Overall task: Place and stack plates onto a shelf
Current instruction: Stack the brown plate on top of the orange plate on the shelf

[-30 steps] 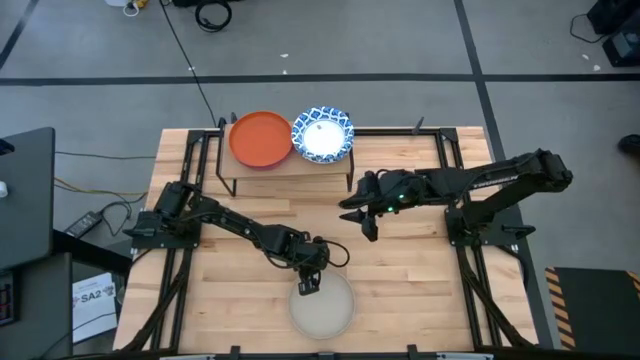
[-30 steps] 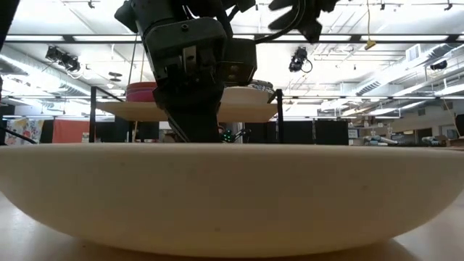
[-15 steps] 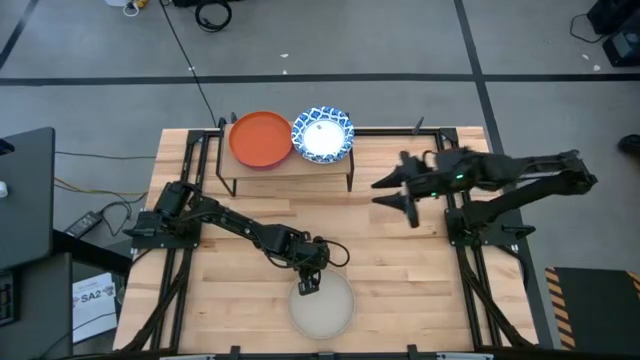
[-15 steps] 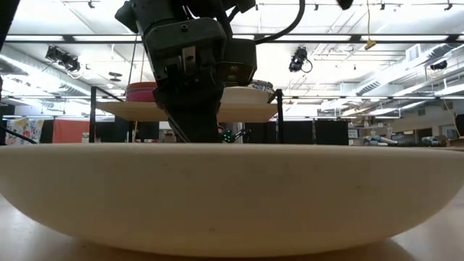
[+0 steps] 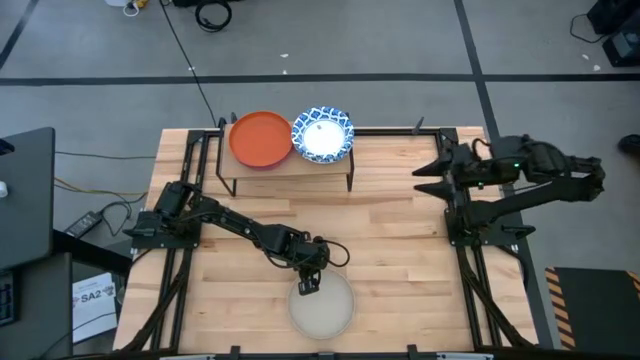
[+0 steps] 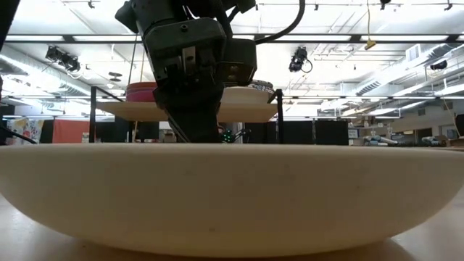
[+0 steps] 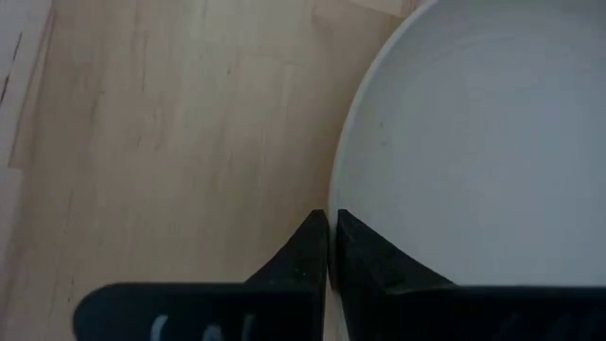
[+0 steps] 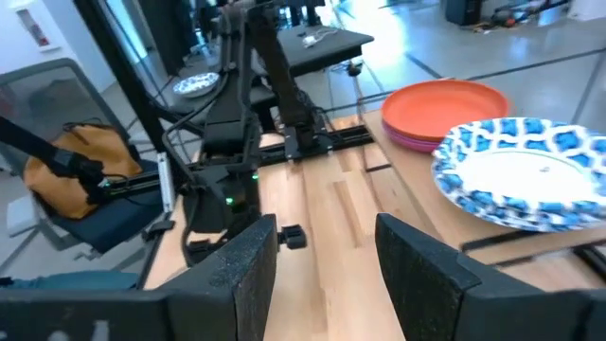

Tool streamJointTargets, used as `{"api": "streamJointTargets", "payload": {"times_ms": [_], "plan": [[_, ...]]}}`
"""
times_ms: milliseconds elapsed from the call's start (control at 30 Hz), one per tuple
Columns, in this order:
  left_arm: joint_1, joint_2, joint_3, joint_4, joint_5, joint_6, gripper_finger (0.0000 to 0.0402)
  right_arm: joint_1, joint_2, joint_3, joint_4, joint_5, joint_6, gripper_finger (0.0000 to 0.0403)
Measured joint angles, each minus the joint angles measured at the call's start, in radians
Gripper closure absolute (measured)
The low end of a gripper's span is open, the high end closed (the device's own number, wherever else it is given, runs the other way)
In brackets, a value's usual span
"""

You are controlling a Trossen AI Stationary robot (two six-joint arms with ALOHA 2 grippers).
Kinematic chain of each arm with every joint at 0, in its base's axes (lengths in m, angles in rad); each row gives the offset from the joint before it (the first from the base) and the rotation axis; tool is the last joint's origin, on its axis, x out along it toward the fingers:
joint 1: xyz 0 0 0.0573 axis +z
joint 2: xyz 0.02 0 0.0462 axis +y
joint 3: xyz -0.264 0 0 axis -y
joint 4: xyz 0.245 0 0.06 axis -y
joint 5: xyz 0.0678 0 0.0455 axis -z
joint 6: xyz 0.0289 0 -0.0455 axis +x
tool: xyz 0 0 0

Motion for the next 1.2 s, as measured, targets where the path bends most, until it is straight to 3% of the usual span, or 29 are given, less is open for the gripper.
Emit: {"api": "streamJointTargets", "payload": {"times_ms": [533,800,1000,1200], "plan": [[0.002,0.0,0.0,0.006,0.0,0.001,0.0382,0.0,-0.253,-0.016,-0.136,0.084,-0.015,0.0216],[0.011,0.0,0.0,0.007,0.019,0.002,0.0382,0.0,-0.447,-0.16,-0.133,0.181,0.002,0.0216],[0.011,0.0,0.0,0.008,0.019,0.0,0.0382,0.0,-0.625,-0.301,-0.13,0.194,0.054,0.0216],[0.012,0.0,0.0,0.012,0.019,0.001,0.0382,0.0,-0.61,-0.375,-0.111,0.223,0.083,0.0216]]}}
